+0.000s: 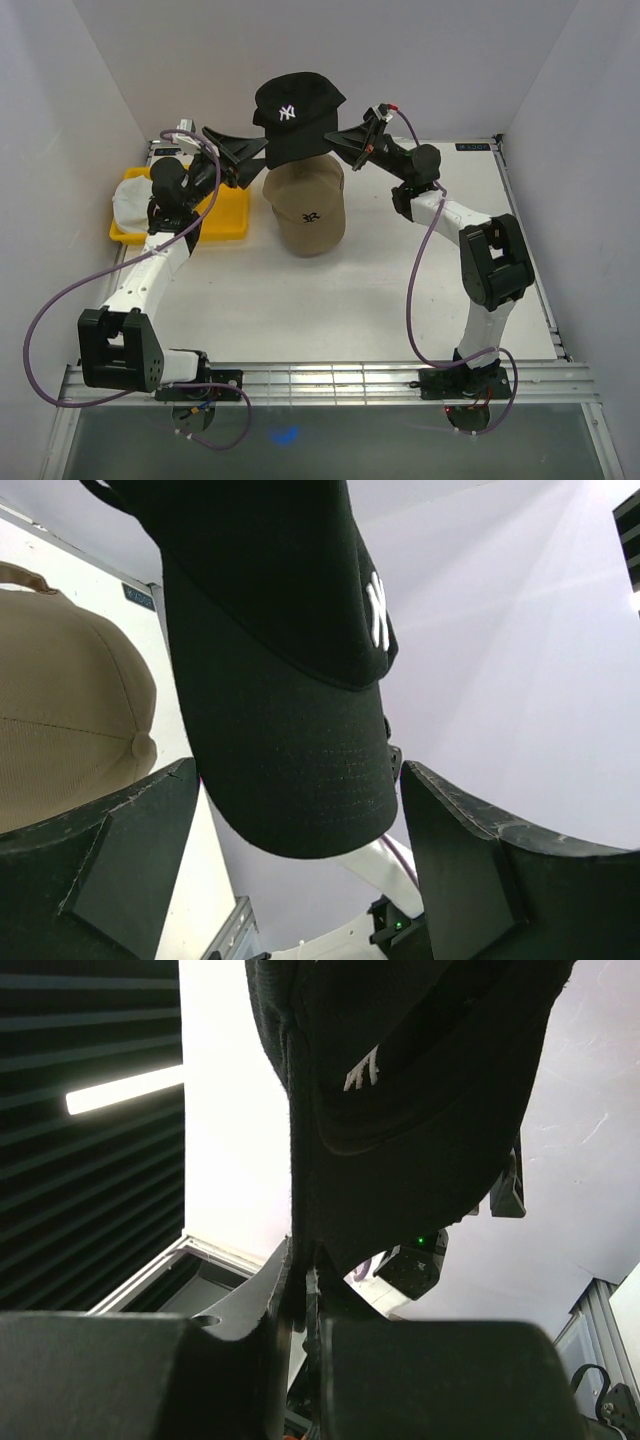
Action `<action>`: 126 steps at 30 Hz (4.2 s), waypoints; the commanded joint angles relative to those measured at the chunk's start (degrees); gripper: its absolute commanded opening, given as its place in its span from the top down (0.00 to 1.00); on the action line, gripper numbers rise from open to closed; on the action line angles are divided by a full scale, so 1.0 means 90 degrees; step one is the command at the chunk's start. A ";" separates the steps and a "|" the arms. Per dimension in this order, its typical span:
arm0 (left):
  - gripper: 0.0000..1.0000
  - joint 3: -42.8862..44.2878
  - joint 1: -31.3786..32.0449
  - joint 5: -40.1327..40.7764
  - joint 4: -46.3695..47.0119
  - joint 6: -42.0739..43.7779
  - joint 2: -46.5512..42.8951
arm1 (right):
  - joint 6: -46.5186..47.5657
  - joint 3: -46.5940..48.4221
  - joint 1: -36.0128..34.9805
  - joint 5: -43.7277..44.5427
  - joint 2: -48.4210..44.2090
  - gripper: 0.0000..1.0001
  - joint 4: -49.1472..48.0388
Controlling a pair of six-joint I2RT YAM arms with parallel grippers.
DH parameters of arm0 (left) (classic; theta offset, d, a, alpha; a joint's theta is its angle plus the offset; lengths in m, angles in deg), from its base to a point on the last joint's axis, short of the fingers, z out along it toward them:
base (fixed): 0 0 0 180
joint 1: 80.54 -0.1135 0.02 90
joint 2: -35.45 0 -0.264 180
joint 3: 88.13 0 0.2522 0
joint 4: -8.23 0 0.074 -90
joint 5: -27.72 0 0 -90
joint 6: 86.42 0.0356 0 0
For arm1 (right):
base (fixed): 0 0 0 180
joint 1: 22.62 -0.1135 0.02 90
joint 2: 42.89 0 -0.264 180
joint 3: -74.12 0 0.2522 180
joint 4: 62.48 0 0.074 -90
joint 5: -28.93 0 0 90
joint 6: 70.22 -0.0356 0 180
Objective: Stack the hats
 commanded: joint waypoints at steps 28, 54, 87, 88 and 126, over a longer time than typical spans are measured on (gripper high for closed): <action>0.24 -0.0731 0.0322 0.0190 0.1735 -0.0967 0.0174 | -0.1096 0.0231 -0.0164 0.0375 0.0433 0.92 -0.2295; 0.81 -0.0722 0.0322 0.0073 0.1101 -0.0480 -0.0069 | -0.1048 -0.0559 -0.0164 -0.0532 0.0238 0.92 -0.2218; 1.00 -0.2460 0.0898 0.0102 0.0915 0.0185 -0.0392 | 0.3757 -0.1292 -0.0018 -0.1841 -0.0710 0.92 0.3642; 1.00 -0.2489 0.0889 0.0092 0.0915 0.0204 -0.0402 | 0.3806 -0.1331 -0.0027 -0.1822 -0.0720 0.92 0.3720; 1.00 -0.3925 0.0918 0.0219 0.1120 0.0273 -0.0021 | 0.4587 -0.2601 0.0285 -0.1578 -0.0700 0.92 0.4052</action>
